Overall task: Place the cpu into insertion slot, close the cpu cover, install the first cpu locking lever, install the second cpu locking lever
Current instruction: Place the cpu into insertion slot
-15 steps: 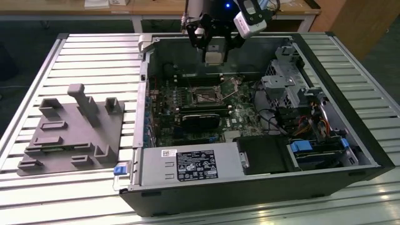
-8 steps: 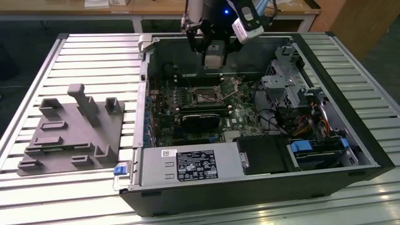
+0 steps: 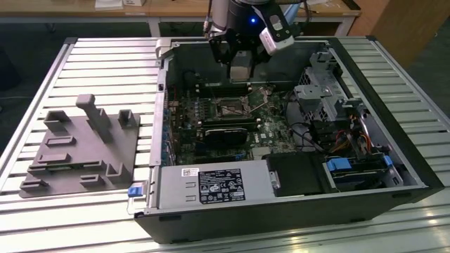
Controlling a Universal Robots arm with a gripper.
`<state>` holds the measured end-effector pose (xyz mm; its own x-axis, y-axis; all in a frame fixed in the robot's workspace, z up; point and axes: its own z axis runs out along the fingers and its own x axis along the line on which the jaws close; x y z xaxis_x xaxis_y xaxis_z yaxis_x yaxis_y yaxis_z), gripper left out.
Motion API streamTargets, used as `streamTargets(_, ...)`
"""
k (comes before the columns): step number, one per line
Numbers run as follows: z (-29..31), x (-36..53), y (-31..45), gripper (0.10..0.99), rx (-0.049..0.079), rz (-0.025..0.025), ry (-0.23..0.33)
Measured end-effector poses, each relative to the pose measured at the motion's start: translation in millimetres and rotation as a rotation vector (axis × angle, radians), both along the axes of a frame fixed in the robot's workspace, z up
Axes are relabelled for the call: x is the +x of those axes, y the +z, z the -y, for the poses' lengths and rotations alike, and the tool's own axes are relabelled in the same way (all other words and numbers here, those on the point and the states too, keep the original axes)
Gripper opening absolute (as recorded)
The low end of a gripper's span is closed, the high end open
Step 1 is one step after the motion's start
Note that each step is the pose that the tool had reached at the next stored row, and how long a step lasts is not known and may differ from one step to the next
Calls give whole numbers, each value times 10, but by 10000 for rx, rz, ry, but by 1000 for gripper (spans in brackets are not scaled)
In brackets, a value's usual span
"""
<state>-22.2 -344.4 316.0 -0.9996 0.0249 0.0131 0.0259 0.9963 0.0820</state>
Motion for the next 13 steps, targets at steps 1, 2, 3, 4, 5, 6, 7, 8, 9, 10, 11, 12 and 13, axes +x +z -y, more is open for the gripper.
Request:
streamTargets(1, 0, -1, -18, 537, 1, 13, 0)
streamTargets(2, 0, -3, -36, 537, 2, 27, 0)
streamTargets(3, 0, -4, -54, 537, 2, 41, 0)
streamTargets(4, -1, -6, -74, 537, 2, 55, 0)
streamTargets(5, -1, -8, -92, 537, 2, 67, 0)
streamTargets(6, -1, -9, -110, 537, 2, 79, 0)
streamTargets(7, -2, -12, -128, 537, 1, 91, 1)
streamTargets(8, -3, -14, -145, 537, 1, 101, 1)
streamTargets(9, -4, -16, -163, 537, -1, 108, 0)
streamTargets(10, -6, -18, -181, 537, -4, 112, 0)
streamTargets(11, -8, -19, -197, 537, -12, 114, 1)
streamTargets(12, -12, -20, -214, 537, -33, 115, 0)
streamTargets(13, -15, -21, -229, 537, -57, 115, 0)
